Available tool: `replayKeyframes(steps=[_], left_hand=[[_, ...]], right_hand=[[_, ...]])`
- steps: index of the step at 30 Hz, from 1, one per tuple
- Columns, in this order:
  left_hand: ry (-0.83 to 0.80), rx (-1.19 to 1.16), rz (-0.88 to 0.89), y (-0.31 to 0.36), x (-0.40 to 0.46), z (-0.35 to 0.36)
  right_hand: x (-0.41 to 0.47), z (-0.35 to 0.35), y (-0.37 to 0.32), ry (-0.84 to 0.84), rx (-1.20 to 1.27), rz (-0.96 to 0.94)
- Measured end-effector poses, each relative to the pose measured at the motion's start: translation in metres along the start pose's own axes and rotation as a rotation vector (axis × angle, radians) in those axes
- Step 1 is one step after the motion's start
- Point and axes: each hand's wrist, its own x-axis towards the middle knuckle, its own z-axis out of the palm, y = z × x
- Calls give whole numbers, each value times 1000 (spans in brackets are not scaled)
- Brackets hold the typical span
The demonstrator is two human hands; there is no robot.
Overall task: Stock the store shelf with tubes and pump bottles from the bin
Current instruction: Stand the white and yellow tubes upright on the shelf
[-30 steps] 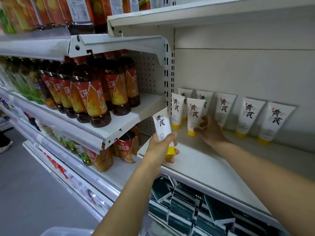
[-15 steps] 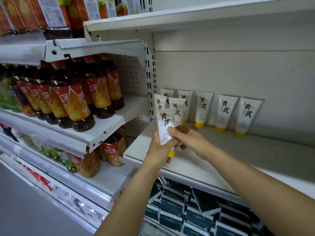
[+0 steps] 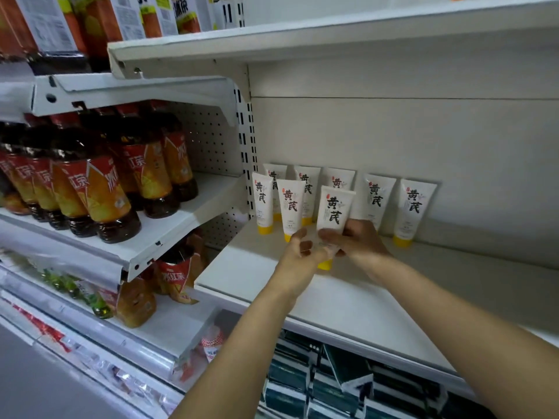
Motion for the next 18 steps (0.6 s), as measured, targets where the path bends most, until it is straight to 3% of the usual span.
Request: replayKeyframes(steps=[8, 18], left_hand=[[42, -21, -104, -5, 21, 18], [105, -122, -115, -1, 34, 25]], right_hand=[[32, -12, 26, 143, -231, -103], [53, -1, 44, 60, -419, -107]])
